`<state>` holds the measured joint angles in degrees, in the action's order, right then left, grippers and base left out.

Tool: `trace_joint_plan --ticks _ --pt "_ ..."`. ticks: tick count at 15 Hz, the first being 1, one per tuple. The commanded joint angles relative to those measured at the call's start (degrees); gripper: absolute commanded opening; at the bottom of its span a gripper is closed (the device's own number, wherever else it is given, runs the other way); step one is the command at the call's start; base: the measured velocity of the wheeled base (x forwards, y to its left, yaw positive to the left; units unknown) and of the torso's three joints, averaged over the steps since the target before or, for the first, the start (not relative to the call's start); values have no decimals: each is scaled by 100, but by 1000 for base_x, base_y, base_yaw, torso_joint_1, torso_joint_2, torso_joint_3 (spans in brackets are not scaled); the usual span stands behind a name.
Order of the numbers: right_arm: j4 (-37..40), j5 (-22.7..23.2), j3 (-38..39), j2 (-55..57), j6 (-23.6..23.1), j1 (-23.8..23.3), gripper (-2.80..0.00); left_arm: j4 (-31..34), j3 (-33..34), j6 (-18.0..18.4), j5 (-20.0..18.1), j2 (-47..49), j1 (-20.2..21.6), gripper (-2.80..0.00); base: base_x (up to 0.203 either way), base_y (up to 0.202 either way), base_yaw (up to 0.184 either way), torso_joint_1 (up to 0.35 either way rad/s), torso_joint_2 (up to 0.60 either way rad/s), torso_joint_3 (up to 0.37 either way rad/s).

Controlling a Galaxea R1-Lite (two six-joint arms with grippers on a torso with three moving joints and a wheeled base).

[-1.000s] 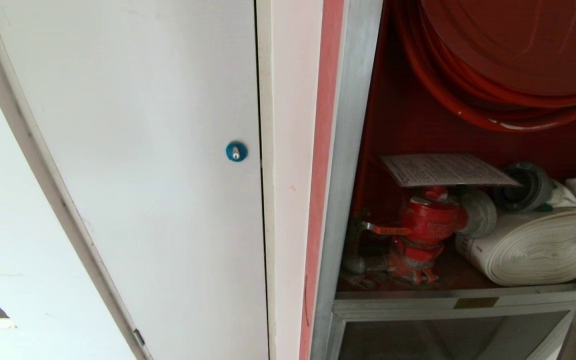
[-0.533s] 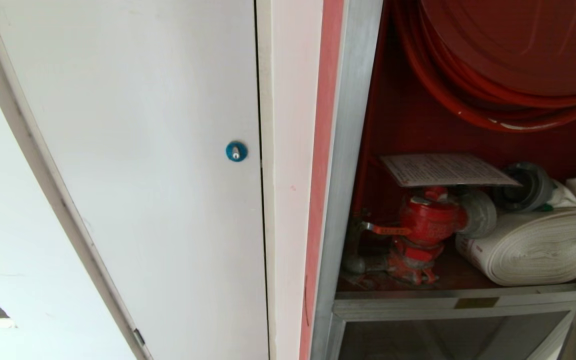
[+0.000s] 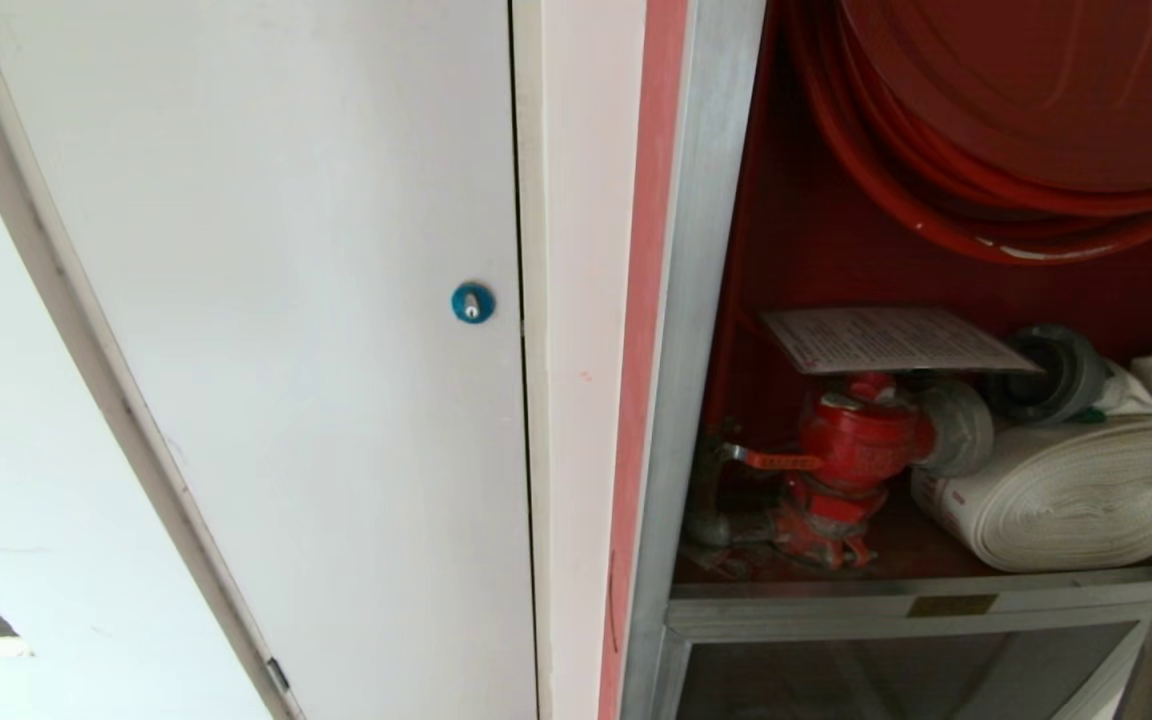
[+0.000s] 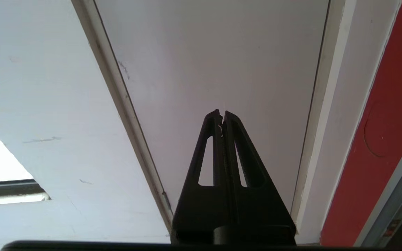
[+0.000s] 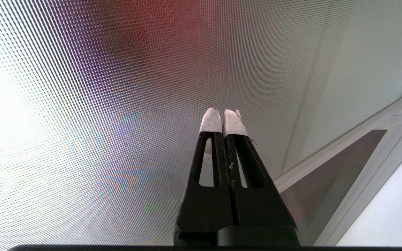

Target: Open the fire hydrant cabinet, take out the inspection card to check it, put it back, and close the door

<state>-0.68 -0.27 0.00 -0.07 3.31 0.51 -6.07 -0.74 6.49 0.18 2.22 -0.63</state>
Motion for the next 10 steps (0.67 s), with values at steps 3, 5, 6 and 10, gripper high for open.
trace_joint_plan --ticks 3,5,6,10 --pt "-2 0 18 7 3 2 -280 174 150 -10 -17 -222 2 -280 0 0 0 0 0 0" --pt "-2 0 18 7 3 2 -280 488 151 -13 -18 -222 2 -280 0 0 0 0 0 0" --pt "-2 0 18 7 3 2 -280 510 144 -42 -18 -222 2 -280 0 0 0 0 0 0" --pt "-2 0 18 7 3 2 -280 493 146 -172 -39 -222 2 -280 0 0 0 0 0 0"
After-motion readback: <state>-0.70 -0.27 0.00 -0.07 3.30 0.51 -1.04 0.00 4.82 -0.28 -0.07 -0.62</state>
